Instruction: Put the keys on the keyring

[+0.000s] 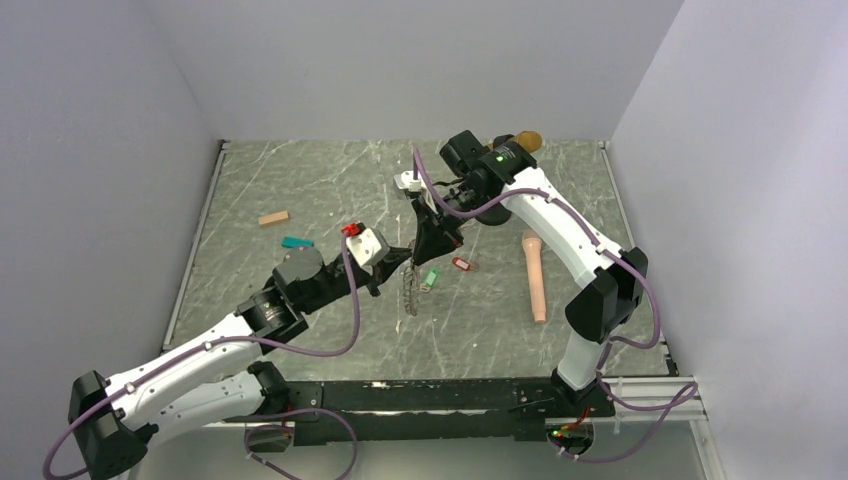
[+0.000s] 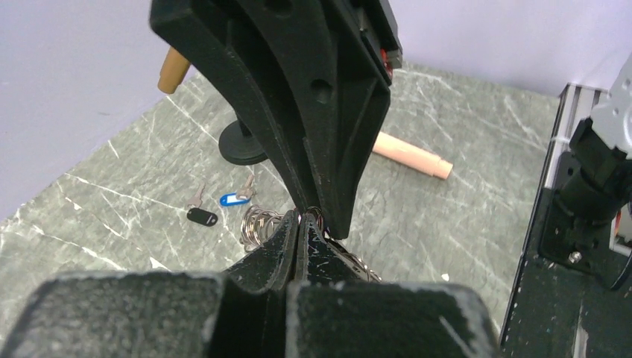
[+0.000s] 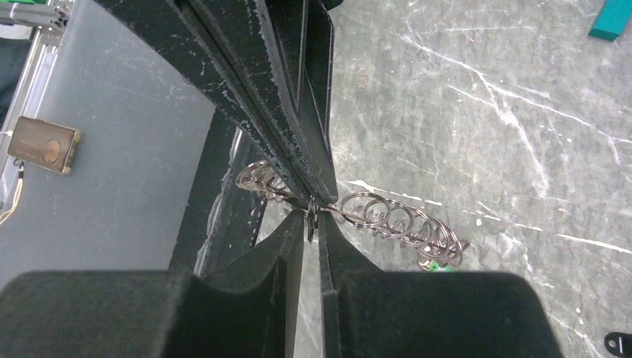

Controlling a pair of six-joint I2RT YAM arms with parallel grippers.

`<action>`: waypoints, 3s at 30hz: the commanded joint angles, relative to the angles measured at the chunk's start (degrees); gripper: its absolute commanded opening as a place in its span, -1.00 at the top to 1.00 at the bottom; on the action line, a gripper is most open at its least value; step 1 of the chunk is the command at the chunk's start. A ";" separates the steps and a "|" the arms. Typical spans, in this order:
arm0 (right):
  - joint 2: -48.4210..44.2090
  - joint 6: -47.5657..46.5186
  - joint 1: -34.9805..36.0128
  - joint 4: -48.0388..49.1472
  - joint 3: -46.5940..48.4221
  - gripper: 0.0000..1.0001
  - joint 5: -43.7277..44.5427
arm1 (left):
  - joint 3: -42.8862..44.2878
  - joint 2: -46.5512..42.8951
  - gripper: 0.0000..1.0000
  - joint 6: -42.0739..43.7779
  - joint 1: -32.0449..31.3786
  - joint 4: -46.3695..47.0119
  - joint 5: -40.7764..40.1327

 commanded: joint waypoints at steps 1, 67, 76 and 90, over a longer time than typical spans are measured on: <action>-2.46 -0.25 0.54 0.42 -0.04 0.66 -2.35 | -1.10 -2.33 1.00 -6.23 1.50 12.08 -2.22; -2.58 6.64 -4.28 6.72 -2.01 0.38 -7.27 | -8.35 -1.21 1.00 -15.40 8.05 27.11 11.10; -1.93 7.02 -3.10 7.04 -2.38 0.47 -7.59 | -8.98 -1.29 1.00 -16.31 9.28 28.41 12.55; -2.34 7.35 -3.04 7.45 -2.78 1.00 -7.48 | -9.60 -1.89 1.00 -15.39 12.37 28.39 19.85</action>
